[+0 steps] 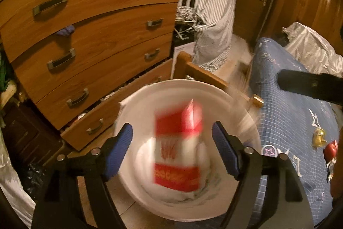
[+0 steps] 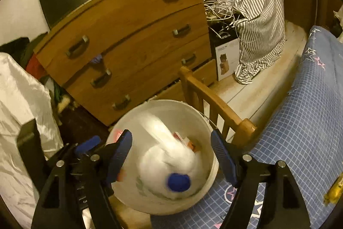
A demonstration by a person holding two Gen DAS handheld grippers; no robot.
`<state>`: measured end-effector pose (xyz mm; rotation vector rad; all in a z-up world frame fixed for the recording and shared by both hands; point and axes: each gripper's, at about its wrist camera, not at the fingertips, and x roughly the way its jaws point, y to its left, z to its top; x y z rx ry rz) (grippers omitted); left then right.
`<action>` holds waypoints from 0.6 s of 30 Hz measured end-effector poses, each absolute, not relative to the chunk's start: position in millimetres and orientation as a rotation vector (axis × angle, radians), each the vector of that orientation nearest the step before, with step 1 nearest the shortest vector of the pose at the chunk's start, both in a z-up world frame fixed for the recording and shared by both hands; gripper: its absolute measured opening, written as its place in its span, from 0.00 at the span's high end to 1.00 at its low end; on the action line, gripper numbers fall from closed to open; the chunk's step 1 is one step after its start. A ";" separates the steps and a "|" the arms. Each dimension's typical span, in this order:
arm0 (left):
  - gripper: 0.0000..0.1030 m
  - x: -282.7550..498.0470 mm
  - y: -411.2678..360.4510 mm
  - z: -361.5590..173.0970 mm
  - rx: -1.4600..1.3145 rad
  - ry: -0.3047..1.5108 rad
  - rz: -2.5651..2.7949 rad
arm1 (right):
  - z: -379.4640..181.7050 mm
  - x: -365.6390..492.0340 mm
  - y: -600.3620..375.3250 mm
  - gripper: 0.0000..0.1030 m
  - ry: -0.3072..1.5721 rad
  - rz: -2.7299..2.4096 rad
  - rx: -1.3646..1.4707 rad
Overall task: Collect trash
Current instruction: 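Swing both tools back toward the trash on the bed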
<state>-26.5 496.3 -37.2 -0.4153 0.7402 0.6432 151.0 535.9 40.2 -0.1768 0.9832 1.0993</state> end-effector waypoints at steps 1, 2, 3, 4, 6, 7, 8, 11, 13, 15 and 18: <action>0.29 -28.4 498.1 -38.3 -0.420 0.741 0.646 | 40.9 151.3 533.8 0.26 0.979 1.100 -0.171; 0.29 -29.0 498.8 -38.6 -0.419 0.742 0.649 | 41.4 152.0 530.2 0.26 0.974 1.098 -0.165; 0.29 -29.5 499.6 -39.6 -0.418 0.745 0.650 | 41.4 153.6 526.3 0.26 0.973 1.097 -0.158; 0.29 -29.2 499.4 -39.8 -0.417 0.746 0.649 | 41.3 155.4 520.4 0.26 0.973 1.094 -0.146; 0.29 -28.1 496.4 -39.3 -0.411 0.747 0.642 | 41.9 157.4 508.4 0.26 0.968 1.088 -0.122; 0.29 -27.1 493.5 -38.4 -0.408 0.746 0.636 | 42.5 157.4 500.9 0.26 0.963 1.086 -0.112; 0.29 -26.1 490.1 -37.2 -0.405 0.745 0.628 | 43.5 156.3 492.0 0.26 0.954 1.084 -0.105; 0.28 -23.0 478.2 -34.1 -0.389 0.743 0.606 | 47.5 147.8 459.5 0.26 0.909 1.078 -0.093; 0.29 -20.6 467.6 -31.6 -0.385 0.734 0.582 | 50.7 137.4 431.8 0.26 0.851 1.057 -0.106; 0.29 -15.7 453.5 -31.6 -0.378 0.730 0.551 | 52.2 126.3 399.1 0.26 0.799 1.031 -0.113; 0.29 -1.7 423.1 -37.4 -0.348 0.742 0.490 | 49.8 112.7 346.6 0.25 0.730 0.972 -0.115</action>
